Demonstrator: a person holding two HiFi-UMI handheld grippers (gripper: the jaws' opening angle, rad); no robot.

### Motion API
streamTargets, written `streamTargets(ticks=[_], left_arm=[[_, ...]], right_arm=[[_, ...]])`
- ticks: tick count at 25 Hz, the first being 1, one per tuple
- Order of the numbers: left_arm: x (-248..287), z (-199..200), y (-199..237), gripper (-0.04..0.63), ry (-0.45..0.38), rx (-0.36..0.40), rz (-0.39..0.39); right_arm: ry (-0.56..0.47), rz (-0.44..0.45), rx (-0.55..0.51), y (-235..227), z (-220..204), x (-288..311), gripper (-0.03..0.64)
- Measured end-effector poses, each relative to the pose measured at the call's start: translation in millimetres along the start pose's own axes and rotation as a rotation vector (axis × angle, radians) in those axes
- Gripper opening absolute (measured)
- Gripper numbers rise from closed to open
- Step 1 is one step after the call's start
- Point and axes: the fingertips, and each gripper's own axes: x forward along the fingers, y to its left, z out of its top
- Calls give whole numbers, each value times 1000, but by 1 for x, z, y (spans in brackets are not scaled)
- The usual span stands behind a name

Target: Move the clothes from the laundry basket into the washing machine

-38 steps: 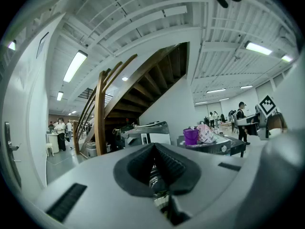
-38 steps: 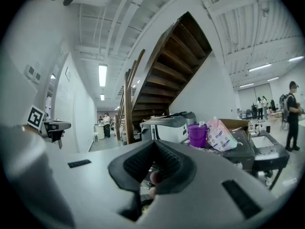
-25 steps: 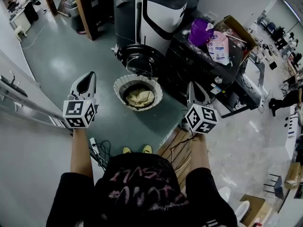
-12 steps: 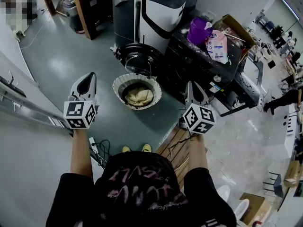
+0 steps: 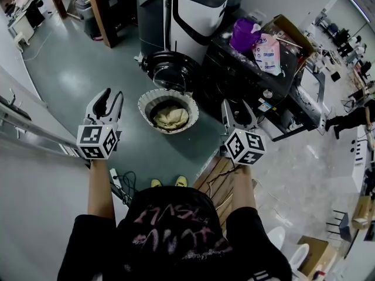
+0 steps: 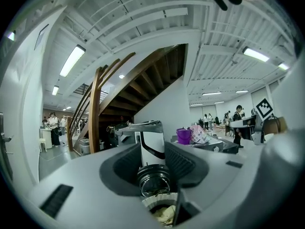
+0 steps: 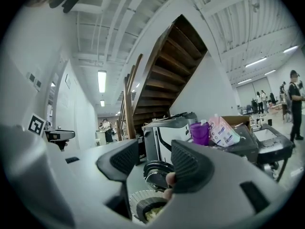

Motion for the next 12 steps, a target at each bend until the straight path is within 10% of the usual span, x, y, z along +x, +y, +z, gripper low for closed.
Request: streamTargets(ticks=[12], left_arm=[[5, -3, -20, 190, 24, -1, -13]], right_arm=[[3, 14, 3, -14, -1, -2, 272]])
